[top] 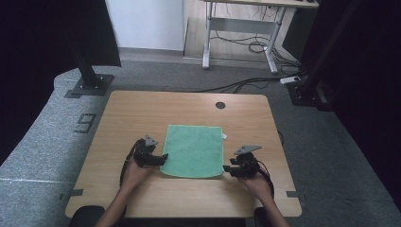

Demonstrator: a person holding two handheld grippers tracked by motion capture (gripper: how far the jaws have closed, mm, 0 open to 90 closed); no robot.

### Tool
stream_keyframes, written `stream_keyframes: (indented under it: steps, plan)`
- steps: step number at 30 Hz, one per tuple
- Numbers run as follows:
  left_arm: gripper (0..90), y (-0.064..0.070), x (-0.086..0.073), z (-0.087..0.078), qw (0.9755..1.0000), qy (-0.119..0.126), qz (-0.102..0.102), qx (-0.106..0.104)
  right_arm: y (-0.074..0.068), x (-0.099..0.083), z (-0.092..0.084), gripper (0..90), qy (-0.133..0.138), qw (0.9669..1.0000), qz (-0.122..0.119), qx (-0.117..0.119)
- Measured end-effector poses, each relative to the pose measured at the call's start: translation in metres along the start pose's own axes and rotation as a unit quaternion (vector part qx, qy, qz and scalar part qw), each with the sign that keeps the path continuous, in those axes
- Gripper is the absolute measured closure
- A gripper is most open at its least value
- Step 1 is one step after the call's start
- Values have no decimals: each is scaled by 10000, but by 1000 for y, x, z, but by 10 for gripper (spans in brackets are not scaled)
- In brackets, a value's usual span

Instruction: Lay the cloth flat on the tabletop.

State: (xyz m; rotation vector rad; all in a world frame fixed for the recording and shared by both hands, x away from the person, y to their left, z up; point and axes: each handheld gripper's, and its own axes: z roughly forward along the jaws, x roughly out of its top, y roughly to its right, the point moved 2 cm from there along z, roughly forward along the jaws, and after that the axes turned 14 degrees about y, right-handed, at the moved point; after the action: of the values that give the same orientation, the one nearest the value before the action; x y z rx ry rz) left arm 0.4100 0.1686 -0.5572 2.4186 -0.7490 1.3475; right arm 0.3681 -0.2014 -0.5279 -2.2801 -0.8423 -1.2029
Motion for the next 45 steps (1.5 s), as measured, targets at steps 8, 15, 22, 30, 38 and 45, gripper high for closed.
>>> stream_keyframes:
  steps: [8,15,22,30,38,45]
  plan:
    - [142,17,-2,-24,9994,6,146,-329,-4,2,18,342,44,9999,44,-126]
    - [142,30,-17,-35,9984,-205,444,-267,-11,-18,21,292,-281,9988,-184,-353]
    - [134,30,-21,-35,9987,-217,443,-121,-11,-22,22,272,-187,9987,-216,-420]
    - [124,15,-21,-30,9997,-165,155,-60,-5,-17,31,257,-118,9988,-150,-447]
    - [121,13,-19,-28,9998,-148,162,-2,-3,-15,35,261,-64,9988,-145,-461]
    - [91,14,-10,-45,9996,26,202,-183,-2,-11,23,217,115,9988,-181,-431]
